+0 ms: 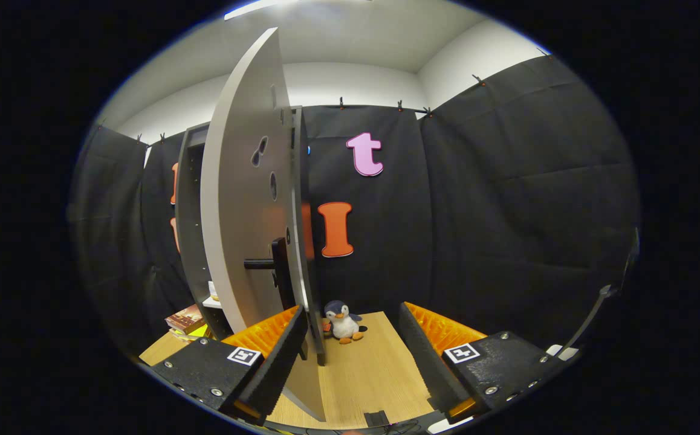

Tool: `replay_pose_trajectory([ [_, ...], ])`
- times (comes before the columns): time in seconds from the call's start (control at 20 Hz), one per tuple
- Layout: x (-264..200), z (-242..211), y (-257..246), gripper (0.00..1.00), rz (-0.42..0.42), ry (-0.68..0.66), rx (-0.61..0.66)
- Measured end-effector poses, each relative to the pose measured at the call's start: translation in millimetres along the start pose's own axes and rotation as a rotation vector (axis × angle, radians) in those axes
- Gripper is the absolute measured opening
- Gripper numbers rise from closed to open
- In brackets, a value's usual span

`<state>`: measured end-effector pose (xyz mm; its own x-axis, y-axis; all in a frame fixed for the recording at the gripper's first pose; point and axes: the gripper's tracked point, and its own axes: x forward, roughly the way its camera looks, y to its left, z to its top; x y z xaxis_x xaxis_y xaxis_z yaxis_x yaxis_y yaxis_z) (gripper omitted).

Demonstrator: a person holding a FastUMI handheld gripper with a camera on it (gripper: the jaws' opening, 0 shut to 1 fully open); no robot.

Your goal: Open the shoe cabinet door, grab the shoes and put them into the shoe cabinet, then close the shoe cabinet door.

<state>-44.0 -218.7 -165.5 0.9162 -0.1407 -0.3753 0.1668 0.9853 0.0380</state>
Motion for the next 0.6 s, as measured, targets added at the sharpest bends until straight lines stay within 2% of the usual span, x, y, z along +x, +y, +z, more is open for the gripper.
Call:
replay_pose_trajectory([
  [0.1, -0.2, -2.2, -1.8, 0.93, -0.001, 0.005, -0.03],
  [0.3, -7.1, 7.8, 12.6, 0.91, 0.028, -0.02, 0.022],
  [0.5, -11.3, 7.5, 27.3, 0.89, 0.023, -0.021, -0.003],
  [0.6, -16.1, 6.2, 45.5, 0.89, 0.047, -0.012, 0.007],
])
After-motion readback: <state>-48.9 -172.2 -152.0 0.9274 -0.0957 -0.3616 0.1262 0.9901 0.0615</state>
